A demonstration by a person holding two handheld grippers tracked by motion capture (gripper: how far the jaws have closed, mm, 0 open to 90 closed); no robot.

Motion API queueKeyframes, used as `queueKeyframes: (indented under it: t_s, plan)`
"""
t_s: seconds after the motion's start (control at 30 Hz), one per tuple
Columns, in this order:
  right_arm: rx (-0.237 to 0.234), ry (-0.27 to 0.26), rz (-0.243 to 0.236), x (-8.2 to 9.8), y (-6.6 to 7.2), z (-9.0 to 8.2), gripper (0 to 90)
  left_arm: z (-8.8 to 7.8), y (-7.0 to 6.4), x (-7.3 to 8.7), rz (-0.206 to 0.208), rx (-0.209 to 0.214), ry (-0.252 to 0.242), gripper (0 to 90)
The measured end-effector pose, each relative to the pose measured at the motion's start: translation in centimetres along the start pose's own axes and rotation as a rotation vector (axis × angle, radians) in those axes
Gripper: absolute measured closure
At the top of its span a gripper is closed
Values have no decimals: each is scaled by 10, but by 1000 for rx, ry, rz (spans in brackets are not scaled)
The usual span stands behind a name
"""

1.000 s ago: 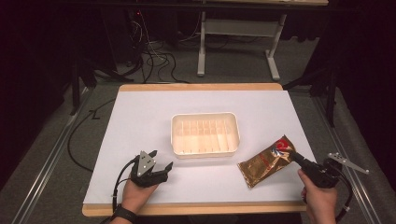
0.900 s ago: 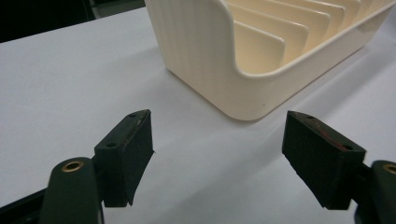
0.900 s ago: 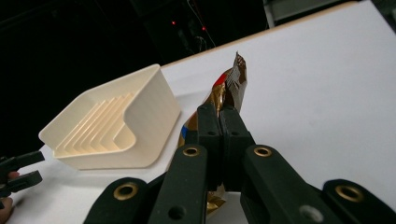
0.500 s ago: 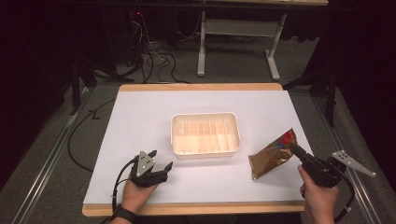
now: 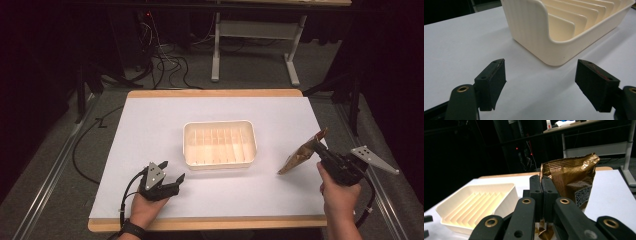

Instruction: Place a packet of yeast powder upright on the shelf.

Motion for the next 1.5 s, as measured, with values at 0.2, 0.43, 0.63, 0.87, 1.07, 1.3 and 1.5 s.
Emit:
queueKeyframes:
  t_s: [0.2, 0.43, 0.63, 0.87, 1.07, 1.3, 1.5]
  plan:
    - [-40, 14, -43, 12, 16, 14, 899, 0, 0, 0, 2, 1, -3, 252]
    - [-100, 9, -85, 15, 29, 21, 898, 0, 0, 0, 0, 2, -4, 252]
    - [-94, 4, -118, 13, 27, 20, 900, 0, 0, 0, -1, -2, -3, 252]
    - [-80, -14, -107, 7, 19, 16, 900, 0, 0, 0, -3, -4, -4, 252]
    - [-87, -32, -111, 0, 17, 15, 900, 0, 0, 0, -2, -5, -4, 252]
    - [-106, -34, -129, -4, 24, 17, 900, 0, 0, 0, 0, -4, -5, 252]
    - [-110, -36, -128, -8, 26, 17, 900, 0, 0, 0, -1, -4, -6, 251]
Point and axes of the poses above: each handheld gripper's, and its own axes: z roughly forward along the jaws, x roughly out of its underside, y roughly to its left, the point moved 3 cm from there along z, roughly forward along the jaws, and after that the axes turned 6 degrees about -z, right-handed, at the moved point
